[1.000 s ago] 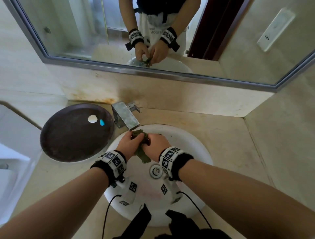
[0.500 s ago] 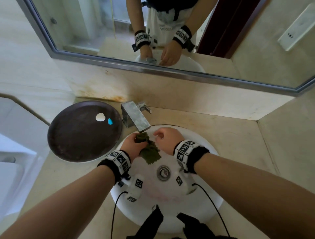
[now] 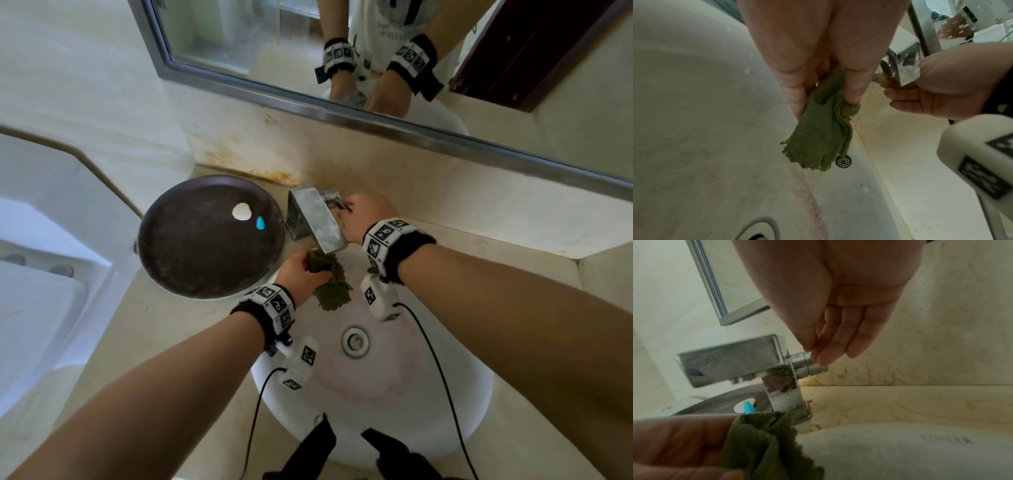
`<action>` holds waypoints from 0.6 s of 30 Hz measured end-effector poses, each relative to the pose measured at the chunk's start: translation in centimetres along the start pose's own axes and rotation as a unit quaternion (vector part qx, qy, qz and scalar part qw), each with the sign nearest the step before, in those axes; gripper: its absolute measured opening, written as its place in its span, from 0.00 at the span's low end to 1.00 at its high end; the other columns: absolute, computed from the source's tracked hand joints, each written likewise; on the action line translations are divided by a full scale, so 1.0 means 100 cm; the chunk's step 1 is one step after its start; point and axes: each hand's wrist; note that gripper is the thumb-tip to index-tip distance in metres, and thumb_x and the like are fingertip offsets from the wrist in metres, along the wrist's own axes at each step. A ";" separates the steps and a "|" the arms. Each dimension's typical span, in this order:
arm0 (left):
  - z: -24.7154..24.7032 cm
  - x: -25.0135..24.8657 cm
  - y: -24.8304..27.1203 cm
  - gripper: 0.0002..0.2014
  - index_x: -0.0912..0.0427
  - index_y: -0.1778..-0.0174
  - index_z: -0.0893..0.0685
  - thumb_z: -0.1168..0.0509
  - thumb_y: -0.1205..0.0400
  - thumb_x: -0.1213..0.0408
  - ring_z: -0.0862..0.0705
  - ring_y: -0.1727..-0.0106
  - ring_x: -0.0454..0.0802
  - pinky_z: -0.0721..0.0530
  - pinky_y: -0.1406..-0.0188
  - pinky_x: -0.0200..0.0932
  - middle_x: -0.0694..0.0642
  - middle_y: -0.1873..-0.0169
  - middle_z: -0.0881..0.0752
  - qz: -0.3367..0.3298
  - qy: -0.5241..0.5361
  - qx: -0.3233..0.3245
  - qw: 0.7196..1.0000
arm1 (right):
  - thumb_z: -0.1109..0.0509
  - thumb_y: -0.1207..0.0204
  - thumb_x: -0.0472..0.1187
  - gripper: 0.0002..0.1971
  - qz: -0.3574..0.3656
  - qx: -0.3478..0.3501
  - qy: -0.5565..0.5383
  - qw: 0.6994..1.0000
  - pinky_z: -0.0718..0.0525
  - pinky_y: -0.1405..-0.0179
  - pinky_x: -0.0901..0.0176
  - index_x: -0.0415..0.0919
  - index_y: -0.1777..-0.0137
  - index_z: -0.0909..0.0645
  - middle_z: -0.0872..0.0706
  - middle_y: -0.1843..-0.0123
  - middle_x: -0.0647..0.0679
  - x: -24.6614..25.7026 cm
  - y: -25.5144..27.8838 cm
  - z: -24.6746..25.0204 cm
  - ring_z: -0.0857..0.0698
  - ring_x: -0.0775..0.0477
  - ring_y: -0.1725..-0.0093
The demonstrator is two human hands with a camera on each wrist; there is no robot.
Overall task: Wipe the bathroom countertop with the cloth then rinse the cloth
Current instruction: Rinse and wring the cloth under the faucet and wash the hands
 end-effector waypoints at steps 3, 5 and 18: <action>-0.001 0.000 -0.002 0.21 0.52 0.37 0.20 0.25 0.25 0.66 0.14 0.46 0.53 0.14 0.41 0.56 0.53 0.48 0.13 -0.003 -0.002 -0.003 1.000 | 0.37 0.19 0.46 0.13 -0.008 0.002 0.053 0.999 0.25 0.61 0.57 0.41 0.52 0.12 0.13 0.58 0.41 -0.003 -0.009 -0.005 0.20 0.39 0.63; -0.002 -0.001 -0.003 0.23 0.53 0.34 0.20 0.26 0.25 0.66 0.14 0.45 0.53 0.14 0.40 0.55 0.52 0.48 0.14 -0.002 -0.006 -0.005 1.000 | 0.37 0.18 0.45 0.13 -0.018 0.005 0.059 0.998 0.24 0.61 0.57 0.40 0.52 0.12 0.15 0.63 0.42 -0.006 -0.014 -0.007 0.20 0.39 0.64; -0.006 -0.005 -0.010 0.23 0.54 0.33 0.20 0.26 0.25 0.66 0.14 0.44 0.54 0.14 0.40 0.57 0.52 0.45 0.14 -0.011 -0.010 -0.002 1.000 | 0.39 0.17 0.46 0.12 -0.002 0.011 -0.002 1.000 0.24 0.61 0.58 0.43 0.46 0.14 0.12 0.58 0.45 -0.017 -0.008 -0.002 0.15 0.42 0.59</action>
Point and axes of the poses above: each hand's wrist, its own y-axis away from the middle knuckle, its own z-axis out of the back of the hand, x = y × z
